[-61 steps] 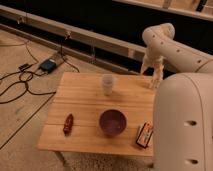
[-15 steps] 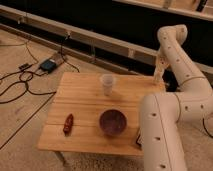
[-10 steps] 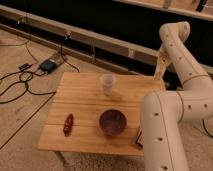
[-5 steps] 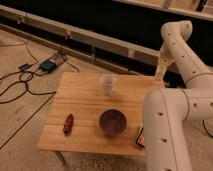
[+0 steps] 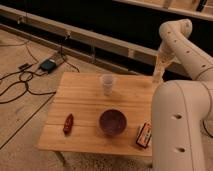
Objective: Place the bottle in the ceramic bowl
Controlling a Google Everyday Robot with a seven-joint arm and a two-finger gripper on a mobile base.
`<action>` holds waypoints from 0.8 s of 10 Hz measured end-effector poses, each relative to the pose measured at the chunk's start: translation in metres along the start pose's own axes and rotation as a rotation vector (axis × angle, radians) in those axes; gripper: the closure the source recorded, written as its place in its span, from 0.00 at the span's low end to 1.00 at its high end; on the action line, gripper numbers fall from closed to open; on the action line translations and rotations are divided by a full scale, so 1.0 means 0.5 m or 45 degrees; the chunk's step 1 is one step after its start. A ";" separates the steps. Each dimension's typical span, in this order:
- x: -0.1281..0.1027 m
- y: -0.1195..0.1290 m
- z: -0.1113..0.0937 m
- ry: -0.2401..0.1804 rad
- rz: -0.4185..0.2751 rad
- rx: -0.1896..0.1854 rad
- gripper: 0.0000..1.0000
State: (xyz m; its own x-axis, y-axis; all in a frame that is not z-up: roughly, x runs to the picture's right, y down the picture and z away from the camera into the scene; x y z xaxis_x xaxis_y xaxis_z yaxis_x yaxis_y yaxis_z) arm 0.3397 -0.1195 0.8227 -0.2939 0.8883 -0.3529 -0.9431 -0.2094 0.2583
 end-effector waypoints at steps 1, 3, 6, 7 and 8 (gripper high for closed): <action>0.049 0.009 -0.017 0.002 -0.031 -0.003 1.00; 0.115 0.019 -0.038 0.000 -0.067 -0.006 1.00; 0.230 0.043 -0.075 -0.004 -0.138 -0.017 1.00; 0.276 0.057 -0.093 -0.004 -0.179 -0.024 1.00; 0.306 0.067 -0.103 0.002 -0.216 -0.025 1.00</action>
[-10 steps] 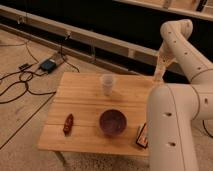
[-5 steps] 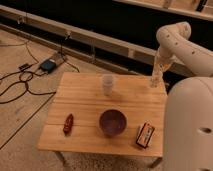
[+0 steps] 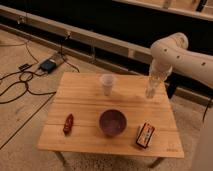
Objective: Place the bottle in the ceramic bowl
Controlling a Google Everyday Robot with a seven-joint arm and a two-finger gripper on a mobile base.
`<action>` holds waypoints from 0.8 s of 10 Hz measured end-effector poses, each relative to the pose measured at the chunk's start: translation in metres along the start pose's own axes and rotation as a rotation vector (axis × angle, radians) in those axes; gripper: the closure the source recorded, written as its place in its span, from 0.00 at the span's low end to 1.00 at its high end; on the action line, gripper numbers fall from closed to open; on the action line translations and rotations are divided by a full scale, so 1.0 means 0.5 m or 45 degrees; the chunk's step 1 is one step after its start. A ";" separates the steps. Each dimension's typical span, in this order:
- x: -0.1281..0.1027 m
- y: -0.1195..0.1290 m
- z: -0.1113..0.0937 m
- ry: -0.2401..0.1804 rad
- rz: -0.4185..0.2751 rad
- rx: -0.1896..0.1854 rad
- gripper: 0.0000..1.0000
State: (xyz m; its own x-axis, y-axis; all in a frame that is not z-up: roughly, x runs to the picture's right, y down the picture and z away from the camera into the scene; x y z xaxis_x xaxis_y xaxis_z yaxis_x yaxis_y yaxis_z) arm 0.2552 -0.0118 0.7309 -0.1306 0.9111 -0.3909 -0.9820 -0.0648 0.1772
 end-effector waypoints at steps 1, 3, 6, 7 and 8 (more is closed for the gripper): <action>0.026 0.014 -0.008 0.008 -0.036 0.000 1.00; 0.078 0.037 -0.023 0.030 -0.117 0.007 1.00; 0.121 0.075 -0.057 0.024 -0.178 0.019 1.00; 0.130 0.087 -0.064 0.022 -0.175 0.018 1.00; 0.142 0.111 -0.073 0.019 -0.168 0.009 1.00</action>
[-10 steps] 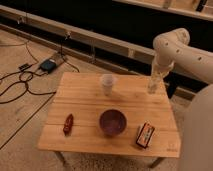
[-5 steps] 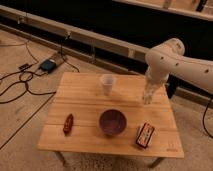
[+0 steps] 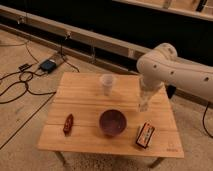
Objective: Place the bottle in the ceramic bowl
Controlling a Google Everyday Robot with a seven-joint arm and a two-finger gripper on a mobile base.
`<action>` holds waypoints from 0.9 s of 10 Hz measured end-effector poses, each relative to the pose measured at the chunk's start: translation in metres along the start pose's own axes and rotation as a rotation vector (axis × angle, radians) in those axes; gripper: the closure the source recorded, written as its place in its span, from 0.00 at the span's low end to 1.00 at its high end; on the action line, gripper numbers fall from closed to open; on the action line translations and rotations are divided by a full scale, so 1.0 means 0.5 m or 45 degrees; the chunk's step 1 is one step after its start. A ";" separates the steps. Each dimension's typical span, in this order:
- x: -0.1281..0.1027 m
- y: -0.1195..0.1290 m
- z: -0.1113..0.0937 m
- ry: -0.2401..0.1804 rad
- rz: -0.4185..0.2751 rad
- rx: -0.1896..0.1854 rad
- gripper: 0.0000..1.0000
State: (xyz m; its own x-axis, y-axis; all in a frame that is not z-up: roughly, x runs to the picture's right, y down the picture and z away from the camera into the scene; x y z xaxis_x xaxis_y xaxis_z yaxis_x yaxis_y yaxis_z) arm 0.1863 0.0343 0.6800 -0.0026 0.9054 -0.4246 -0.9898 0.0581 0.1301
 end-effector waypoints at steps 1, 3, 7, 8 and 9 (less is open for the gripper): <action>0.011 0.036 -0.012 -0.001 0.008 -0.019 1.00; 0.039 0.108 -0.031 0.009 0.005 -0.065 1.00; 0.089 0.198 -0.048 0.031 -0.028 -0.092 1.00; 0.095 0.209 -0.050 0.033 -0.034 -0.093 1.00; 0.102 0.221 -0.050 0.039 -0.040 -0.095 1.00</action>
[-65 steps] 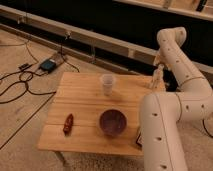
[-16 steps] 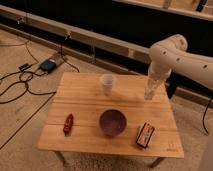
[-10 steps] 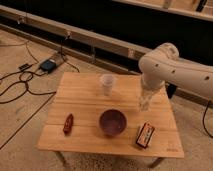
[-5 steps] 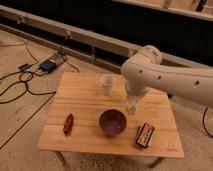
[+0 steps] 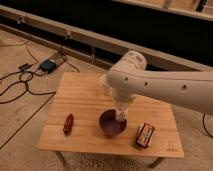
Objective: Place the bottle in the ceramic bowl
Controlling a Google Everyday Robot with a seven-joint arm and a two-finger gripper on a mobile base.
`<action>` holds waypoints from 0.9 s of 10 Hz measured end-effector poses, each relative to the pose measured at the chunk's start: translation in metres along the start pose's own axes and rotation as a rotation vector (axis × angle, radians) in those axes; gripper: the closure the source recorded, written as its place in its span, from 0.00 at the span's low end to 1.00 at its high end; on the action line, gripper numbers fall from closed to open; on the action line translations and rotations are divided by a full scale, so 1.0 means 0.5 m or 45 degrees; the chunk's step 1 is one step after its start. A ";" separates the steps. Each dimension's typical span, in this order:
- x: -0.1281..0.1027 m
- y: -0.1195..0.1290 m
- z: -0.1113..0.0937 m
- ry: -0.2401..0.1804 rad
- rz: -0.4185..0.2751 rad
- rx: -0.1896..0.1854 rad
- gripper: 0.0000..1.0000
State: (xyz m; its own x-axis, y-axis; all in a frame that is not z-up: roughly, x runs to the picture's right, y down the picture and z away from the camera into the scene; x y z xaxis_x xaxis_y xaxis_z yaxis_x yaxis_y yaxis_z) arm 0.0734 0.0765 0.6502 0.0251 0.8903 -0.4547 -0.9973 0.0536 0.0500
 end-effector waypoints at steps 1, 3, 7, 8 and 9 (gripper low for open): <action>0.006 0.009 0.003 0.012 -0.002 -0.003 1.00; 0.016 0.028 0.019 0.046 -0.005 -0.019 1.00; 0.002 0.047 0.072 0.109 0.024 -0.077 1.00; -0.006 0.045 0.080 0.115 0.032 -0.091 1.00; -0.014 0.042 0.089 0.124 0.043 -0.108 1.00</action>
State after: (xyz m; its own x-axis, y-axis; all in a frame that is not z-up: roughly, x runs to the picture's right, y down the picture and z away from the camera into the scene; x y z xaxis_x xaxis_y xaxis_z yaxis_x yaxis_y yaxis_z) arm 0.0555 0.0915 0.6939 -0.0110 0.8428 -0.5382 -0.9998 -0.0176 -0.0072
